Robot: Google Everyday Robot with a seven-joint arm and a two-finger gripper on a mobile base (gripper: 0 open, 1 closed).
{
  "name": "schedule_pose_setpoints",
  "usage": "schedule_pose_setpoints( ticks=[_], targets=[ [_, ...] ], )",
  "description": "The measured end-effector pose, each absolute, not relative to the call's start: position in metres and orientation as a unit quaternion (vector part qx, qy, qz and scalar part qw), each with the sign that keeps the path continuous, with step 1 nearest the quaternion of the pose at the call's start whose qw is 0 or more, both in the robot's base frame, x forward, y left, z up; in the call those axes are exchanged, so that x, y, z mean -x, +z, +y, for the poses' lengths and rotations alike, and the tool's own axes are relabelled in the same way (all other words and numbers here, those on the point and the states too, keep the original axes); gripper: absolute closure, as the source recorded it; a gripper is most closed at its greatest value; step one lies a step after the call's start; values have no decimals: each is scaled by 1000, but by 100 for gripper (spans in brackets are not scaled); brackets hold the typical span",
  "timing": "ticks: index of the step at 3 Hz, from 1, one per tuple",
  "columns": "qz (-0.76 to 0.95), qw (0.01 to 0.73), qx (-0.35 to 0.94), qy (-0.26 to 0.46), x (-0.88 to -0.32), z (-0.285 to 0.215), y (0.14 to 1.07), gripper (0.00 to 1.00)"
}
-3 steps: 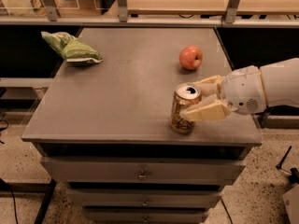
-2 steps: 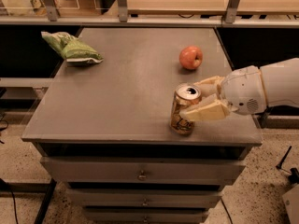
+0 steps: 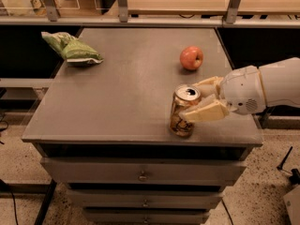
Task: Move orange can near green jalapeno chip bag
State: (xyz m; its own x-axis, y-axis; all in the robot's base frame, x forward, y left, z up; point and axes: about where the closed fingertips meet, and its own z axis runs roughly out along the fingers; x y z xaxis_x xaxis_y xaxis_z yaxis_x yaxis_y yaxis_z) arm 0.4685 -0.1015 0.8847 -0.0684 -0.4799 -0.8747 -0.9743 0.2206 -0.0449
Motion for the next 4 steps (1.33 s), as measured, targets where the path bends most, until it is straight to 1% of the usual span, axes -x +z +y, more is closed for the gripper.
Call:
schedule_pose_setpoints(
  ticks=[2,4],
  targets=[
    [637,422,563,313,-503,-80,900,100],
    [591,440,583,343,-568,-30,896,100]
  ],
)
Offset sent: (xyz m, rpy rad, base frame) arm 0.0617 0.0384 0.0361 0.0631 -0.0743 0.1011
